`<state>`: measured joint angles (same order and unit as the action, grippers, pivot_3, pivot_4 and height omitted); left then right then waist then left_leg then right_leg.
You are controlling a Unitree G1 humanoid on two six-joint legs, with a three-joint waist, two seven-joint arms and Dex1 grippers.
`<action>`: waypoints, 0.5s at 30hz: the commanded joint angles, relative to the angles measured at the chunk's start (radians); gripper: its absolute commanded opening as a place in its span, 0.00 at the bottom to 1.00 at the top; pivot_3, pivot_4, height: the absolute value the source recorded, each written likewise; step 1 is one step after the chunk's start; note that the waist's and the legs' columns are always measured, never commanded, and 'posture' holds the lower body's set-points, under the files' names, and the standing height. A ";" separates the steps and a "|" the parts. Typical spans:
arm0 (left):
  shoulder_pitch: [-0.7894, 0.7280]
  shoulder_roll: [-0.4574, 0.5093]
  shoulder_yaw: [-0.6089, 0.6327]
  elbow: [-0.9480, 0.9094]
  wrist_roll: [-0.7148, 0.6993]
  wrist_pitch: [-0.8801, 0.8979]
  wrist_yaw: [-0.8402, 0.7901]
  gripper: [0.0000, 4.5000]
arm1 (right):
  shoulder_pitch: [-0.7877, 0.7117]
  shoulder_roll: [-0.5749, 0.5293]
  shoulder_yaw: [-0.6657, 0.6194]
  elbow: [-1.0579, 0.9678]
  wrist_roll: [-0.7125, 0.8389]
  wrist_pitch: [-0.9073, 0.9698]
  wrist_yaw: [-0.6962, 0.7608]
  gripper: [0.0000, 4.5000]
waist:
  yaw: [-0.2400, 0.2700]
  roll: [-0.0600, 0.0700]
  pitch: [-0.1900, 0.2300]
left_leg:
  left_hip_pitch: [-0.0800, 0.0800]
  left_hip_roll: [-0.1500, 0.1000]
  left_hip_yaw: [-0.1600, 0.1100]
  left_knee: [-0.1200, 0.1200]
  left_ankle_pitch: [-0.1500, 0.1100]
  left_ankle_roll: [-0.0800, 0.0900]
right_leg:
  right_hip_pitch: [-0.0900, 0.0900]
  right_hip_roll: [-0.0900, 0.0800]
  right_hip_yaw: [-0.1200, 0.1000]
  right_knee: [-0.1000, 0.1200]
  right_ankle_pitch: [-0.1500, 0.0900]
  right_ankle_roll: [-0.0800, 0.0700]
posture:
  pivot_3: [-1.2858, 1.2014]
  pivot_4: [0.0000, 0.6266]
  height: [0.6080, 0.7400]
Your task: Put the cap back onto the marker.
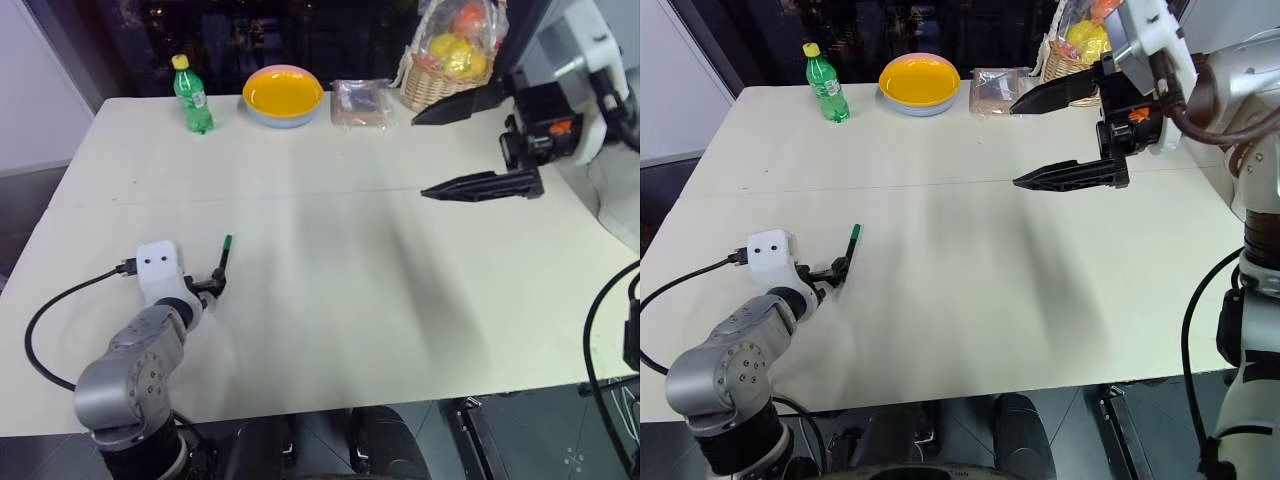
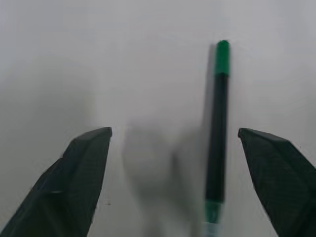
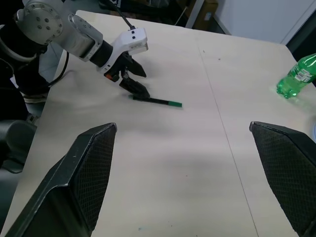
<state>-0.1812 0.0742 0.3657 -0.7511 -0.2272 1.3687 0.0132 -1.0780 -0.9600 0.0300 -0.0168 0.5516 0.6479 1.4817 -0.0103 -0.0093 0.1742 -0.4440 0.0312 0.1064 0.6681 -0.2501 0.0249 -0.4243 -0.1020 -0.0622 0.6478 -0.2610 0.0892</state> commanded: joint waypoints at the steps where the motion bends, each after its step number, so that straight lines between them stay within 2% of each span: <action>1: 0.004 -0.001 -0.010 -0.064 -0.001 -0.004 -0.001 0.99 | -0.010 -0.009 -0.017 -0.023 0.003 -0.007 0.000 1.00 | 0.000 0.000 0.000 | 0.000 0.000 0.000 0.000 0.000 0.000 | 0.000 0.000 0.000 0.000 0.000 0.000 | 0.52 0.24 1.00; 9: 0.060 0.024 -0.039 -0.178 -0.020 0.037 -0.039 0.99 | -0.008 -0.012 -0.012 -0.026 0.003 -0.011 0.010 1.00 | -0.001 0.000 0.000 | 0.000 0.000 0.000 0.000 0.000 0.000 | 0.000 0.000 0.000 0.000 0.000 0.000 | 0.52 0.24 1.00; 15: 0.103 0.006 -0.021 -0.272 -0.059 0.113 -0.098 0.99 | 0.000 -0.007 -0.002 -0.016 -0.011 -0.032 0.020 1.00 | 0.001 0.000 0.000 | 0.000 0.000 0.000 0.000 0.000 0.000 | 0.000 0.000 0.000 0.000 0.000 0.000 | 0.52 0.24 1.00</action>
<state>-0.0789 0.0813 0.3334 -0.9631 -0.2712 1.4700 -0.0677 -1.0684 -0.9611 0.0379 -0.0190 0.5419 0.6334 1.4975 -0.0098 -0.0094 0.1742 -0.4437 0.0313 0.1062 0.6687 -0.2499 0.0245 -0.4238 -0.1018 -0.0622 0.6482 -0.2612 0.0890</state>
